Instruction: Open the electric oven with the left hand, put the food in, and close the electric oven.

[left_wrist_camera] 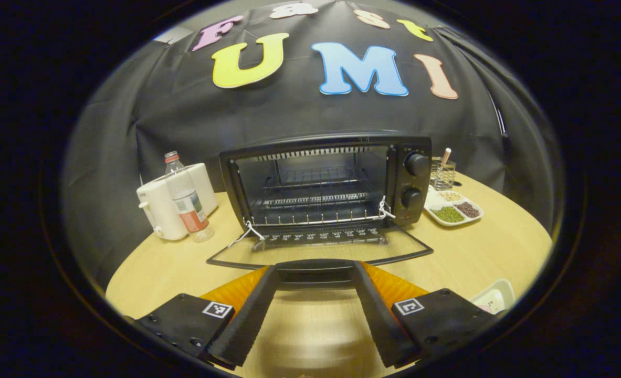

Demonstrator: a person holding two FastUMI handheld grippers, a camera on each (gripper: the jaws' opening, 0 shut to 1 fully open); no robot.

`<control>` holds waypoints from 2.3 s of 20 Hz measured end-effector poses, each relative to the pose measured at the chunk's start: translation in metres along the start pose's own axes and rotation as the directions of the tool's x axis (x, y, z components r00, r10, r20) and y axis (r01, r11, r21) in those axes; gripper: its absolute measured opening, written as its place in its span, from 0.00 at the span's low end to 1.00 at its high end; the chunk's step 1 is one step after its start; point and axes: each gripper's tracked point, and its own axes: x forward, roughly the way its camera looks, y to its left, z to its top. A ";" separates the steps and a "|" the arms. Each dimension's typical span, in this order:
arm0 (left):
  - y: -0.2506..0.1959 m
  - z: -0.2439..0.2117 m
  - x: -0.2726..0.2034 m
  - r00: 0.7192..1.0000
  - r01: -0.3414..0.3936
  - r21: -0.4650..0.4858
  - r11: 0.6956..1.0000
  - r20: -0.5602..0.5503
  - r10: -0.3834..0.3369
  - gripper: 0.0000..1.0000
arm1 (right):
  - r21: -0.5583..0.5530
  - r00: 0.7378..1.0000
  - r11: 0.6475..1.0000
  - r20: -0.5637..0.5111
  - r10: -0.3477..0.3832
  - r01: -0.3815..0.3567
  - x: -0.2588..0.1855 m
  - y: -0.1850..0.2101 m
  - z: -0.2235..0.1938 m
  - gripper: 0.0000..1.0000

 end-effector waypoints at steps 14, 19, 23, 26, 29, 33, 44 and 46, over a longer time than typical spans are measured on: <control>0.040 0.062 -0.094 0.987 -0.015 -0.069 0.997 0.158 0.026 1.00 | 0.193 0.881 0.942 -0.341 0.327 -0.275 0.031 0.063 -0.088 0.98; 0.080 0.110 -0.138 0.961 -0.062 -0.085 0.994 0.264 0.083 0.95 | 0.297 0.749 0.888 -0.479 0.457 -0.352 0.034 0.088 -0.134 0.98; 0.112 0.137 -0.180 0.934 -0.097 -0.104 0.990 0.333 0.127 0.97 | 0.408 0.620 0.834 -0.559 0.551 -0.373 0.029 0.104 -0.157 0.99; 0.125 0.145 -0.203 0.922 -0.106 -0.119 0.987 0.361 0.143 0.99 | 0.478 0.494 0.791 -0.618 0.611 -0.381 0.019 0.117 -0.178 0.98; 0.139 0.148 -0.222 0.912 -0.123 -0.126 0.984 0.377 0.162 0.99 | 0.542 0.396 0.762 -0.651 0.648 -0.355 0.012 0.123 -0.195 0.98; 0.150 0.142 -0.241 0.907 -0.151 -0.135 0.979 0.376 0.191 0.99 | 0.608 0.290 0.746 -0.687 0.666 -0.272 0.008 0.125 -0.222 0.98; 0.158 0.119 -0.264 0.908 -0.209 -0.149 0.966 0.338 0.249 0.95 | 0.643 0.112 0.741 -0.736 0.668 -0.196 -0.001 0.128 -0.272 0.88; 0.160 0.119 -0.268 0.904 -0.221 -0.147 0.964 0.339 0.259 0.95 | 0.657 0.104 0.728 -0.724 0.682 -0.197 0.000 0.134 -0.274 0.88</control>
